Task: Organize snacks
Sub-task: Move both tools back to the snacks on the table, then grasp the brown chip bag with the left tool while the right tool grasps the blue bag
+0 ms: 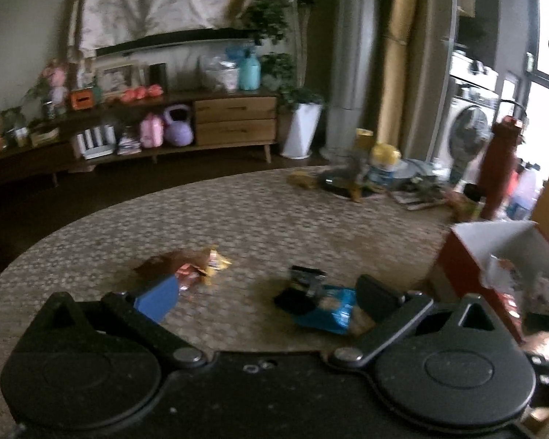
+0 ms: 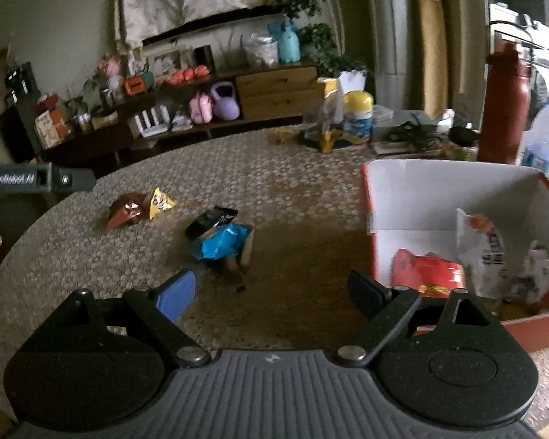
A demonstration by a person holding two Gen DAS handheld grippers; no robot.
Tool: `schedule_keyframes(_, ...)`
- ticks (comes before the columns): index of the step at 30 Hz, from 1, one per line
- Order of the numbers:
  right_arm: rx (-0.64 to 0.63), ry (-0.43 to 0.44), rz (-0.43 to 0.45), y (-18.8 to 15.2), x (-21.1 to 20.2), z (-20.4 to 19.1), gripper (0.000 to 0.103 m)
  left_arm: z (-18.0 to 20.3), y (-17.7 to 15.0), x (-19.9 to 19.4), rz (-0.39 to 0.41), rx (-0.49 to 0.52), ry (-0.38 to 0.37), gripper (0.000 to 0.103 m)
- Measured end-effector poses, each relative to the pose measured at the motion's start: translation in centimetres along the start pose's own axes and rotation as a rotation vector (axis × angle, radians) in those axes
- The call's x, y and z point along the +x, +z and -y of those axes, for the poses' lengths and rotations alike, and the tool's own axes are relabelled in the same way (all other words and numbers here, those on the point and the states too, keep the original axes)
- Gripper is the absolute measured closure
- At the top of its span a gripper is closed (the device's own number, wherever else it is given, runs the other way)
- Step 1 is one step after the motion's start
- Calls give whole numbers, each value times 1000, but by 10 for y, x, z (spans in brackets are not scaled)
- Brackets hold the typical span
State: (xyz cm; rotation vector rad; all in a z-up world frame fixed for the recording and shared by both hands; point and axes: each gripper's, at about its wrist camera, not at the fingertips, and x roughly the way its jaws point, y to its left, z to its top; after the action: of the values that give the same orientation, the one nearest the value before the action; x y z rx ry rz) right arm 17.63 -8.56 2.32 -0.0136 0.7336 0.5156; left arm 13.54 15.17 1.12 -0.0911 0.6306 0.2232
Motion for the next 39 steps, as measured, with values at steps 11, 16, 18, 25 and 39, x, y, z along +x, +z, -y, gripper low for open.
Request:
schedule_keyframes(11, -59, 61, -77, 13, 56, -31, 12, -62, 12, 66, -50, -97, 151, 0)
schedule_keyframes(16, -76, 67, -112, 18, 87, -42, 12, -83, 14, 99, -91, -133, 204, 0)
schedule_keyframes(18, -66, 59, -126, 21, 100, -45, 12, -90, 16, 112, -114, -156, 212, 1)
schedule_keyframes(25, 10, 33, -179, 33, 144, -47, 12, -106, 22, 149, -175, -203, 230, 1)
schedule_keyframes(39, 66, -8, -249, 40, 196, -56, 24, -120, 17, 204, -239, -272, 242, 3)
